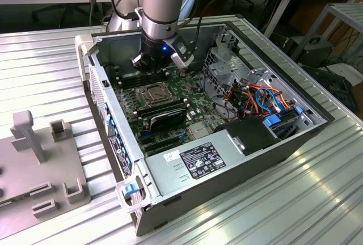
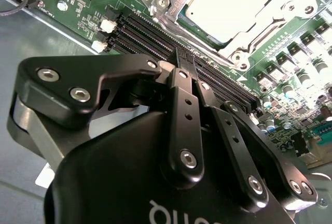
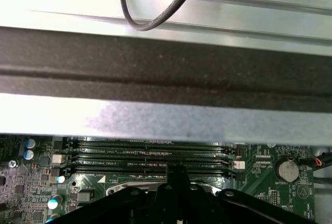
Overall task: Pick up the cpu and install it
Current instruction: 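Install the first cpu locking lever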
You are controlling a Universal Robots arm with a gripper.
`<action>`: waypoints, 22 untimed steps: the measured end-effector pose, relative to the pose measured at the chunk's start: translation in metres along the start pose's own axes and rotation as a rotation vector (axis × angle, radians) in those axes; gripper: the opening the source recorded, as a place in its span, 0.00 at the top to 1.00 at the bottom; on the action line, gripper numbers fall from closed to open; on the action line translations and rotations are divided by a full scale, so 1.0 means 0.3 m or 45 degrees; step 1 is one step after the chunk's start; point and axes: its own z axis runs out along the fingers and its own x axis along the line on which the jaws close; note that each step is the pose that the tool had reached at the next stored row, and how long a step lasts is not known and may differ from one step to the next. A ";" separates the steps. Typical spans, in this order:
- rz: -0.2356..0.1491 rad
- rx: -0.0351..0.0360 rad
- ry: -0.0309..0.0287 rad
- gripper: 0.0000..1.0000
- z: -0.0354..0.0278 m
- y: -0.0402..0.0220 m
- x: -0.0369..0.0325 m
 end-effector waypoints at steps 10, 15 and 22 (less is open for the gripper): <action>-0.003 0.0319 0.0019 0.89 0.000 0.000 0.000; 0.001 0.0308 0.0266 0.89 0.000 0.000 0.000; 0.010 0.0314 0.0970 0.89 0.002 0.000 -0.002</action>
